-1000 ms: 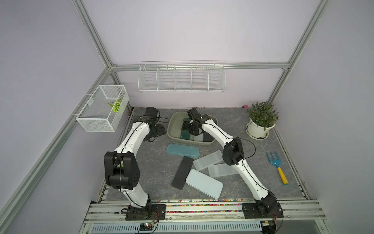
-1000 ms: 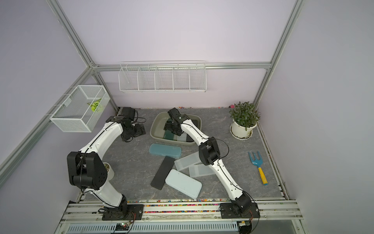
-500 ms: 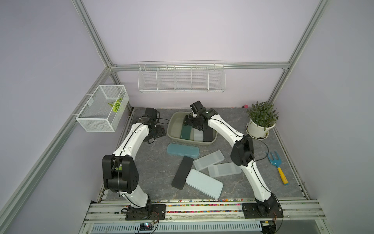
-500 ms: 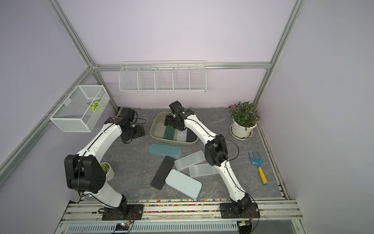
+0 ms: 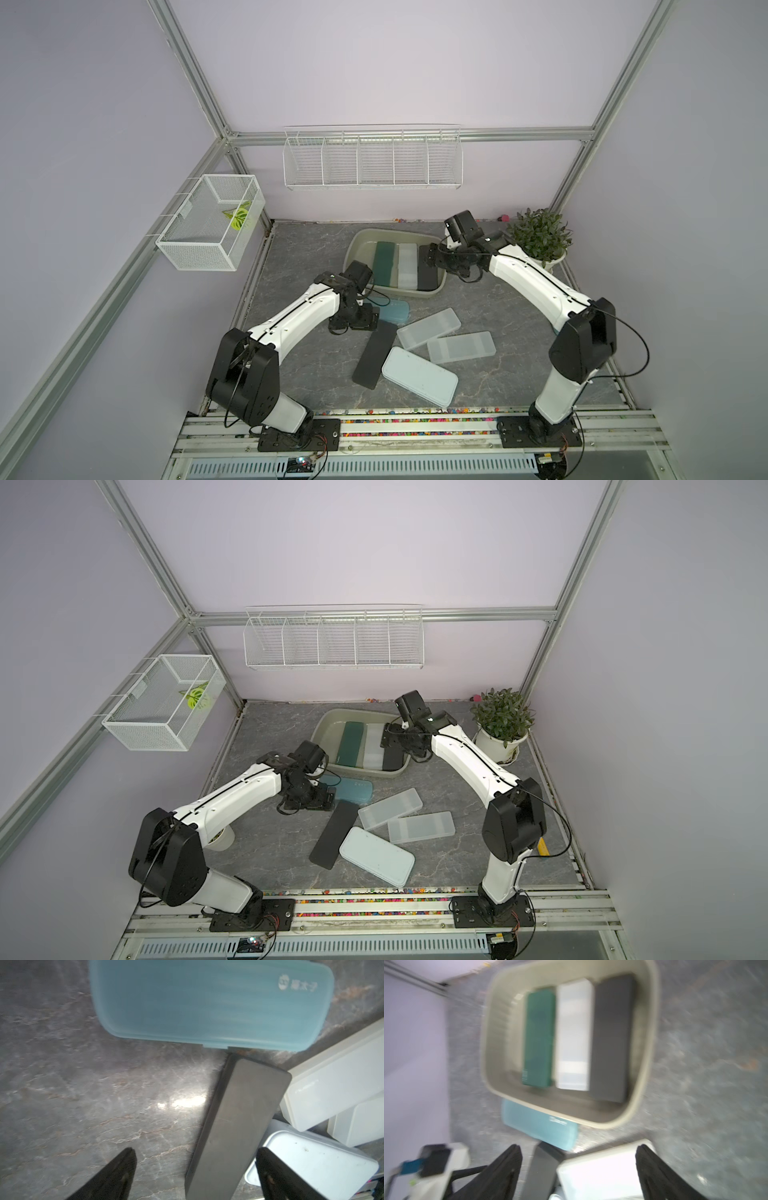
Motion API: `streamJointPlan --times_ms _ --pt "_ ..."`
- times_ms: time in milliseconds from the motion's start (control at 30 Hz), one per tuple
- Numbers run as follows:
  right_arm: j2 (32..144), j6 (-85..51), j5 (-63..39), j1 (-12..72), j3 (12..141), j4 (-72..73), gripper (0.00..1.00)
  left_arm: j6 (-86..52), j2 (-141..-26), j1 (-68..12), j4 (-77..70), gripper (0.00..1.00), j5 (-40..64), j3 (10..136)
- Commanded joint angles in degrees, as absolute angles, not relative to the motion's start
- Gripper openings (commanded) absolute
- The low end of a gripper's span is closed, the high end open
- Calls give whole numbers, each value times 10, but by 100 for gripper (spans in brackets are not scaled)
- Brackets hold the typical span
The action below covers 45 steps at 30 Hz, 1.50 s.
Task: Put the pencil case into the storage box
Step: Pick up the pencil case from the center of the board.
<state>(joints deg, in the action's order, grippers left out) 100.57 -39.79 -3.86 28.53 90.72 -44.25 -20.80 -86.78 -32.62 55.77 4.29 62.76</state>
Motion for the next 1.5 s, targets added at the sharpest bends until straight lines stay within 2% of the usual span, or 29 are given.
streamJointPlan --times_ms 0,167,433,767,1233,1467 --pt "958 -388 -27 277 842 -439 91 -220 -888 -348 511 96 62 625" --pt "921 -389 -26 268 781 -436 91 -221 -934 -362 485 96 59 654" --pt "897 -387 -21 251 757 -444 91 -206 -987 -378 478 96 66 674" --pt "875 -389 -20 235 728 -441 91 -200 -996 -399 485 94 72 650" --pt "866 -398 -19 235 705 -437 91 -192 -1013 -402 482 85 24 628" --pt "866 -397 -18 235 700 -438 91 -200 -1031 -403 469 75 13 622"
